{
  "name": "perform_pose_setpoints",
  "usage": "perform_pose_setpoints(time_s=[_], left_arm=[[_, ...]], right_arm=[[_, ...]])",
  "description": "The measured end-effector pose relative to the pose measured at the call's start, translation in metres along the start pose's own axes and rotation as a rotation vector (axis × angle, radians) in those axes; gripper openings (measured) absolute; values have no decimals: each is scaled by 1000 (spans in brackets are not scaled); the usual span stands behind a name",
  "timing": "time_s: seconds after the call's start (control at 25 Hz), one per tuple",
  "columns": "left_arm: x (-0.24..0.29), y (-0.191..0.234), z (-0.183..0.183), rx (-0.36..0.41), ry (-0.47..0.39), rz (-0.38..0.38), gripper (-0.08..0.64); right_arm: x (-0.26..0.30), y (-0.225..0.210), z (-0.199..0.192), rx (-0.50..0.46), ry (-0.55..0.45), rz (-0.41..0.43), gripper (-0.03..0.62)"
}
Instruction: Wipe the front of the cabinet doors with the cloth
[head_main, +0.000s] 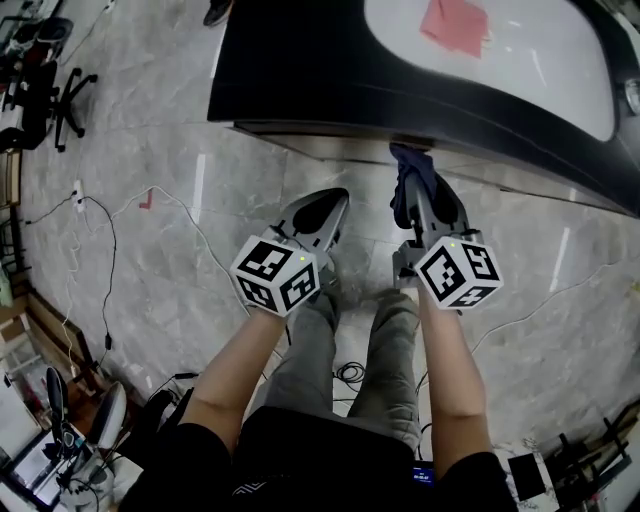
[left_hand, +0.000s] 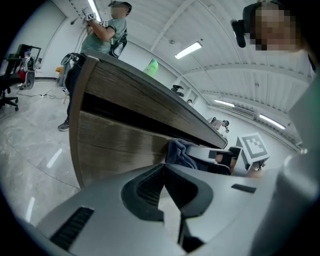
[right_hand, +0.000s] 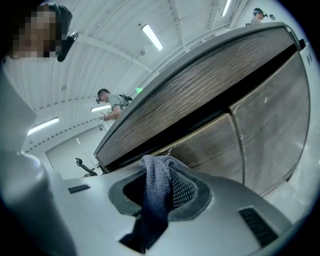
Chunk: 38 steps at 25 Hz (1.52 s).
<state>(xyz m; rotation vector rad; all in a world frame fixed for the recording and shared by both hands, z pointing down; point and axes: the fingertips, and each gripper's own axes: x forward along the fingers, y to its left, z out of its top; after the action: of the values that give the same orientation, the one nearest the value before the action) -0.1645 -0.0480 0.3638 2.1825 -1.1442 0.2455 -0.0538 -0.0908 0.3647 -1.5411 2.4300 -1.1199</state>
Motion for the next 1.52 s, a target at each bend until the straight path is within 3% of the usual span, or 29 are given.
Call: perform_pose_setpoints(time_s=[0.44,0.76,1.08,1.52], left_arm=[[56,-78,-20,37,32,-70,9],[65,-100,-27,35,35,-67,9],[43,-74,-30,15,12,-13,9],[-22,17,-30,-36,-19,108,9]], right_arm=[[-60,-90,40,24,-64,-93,84],[-84,-103,41,27,-59,-85,84],[-68,-67,7,24,4,-18,84],[-15,8,-50,17,88,63,84]])
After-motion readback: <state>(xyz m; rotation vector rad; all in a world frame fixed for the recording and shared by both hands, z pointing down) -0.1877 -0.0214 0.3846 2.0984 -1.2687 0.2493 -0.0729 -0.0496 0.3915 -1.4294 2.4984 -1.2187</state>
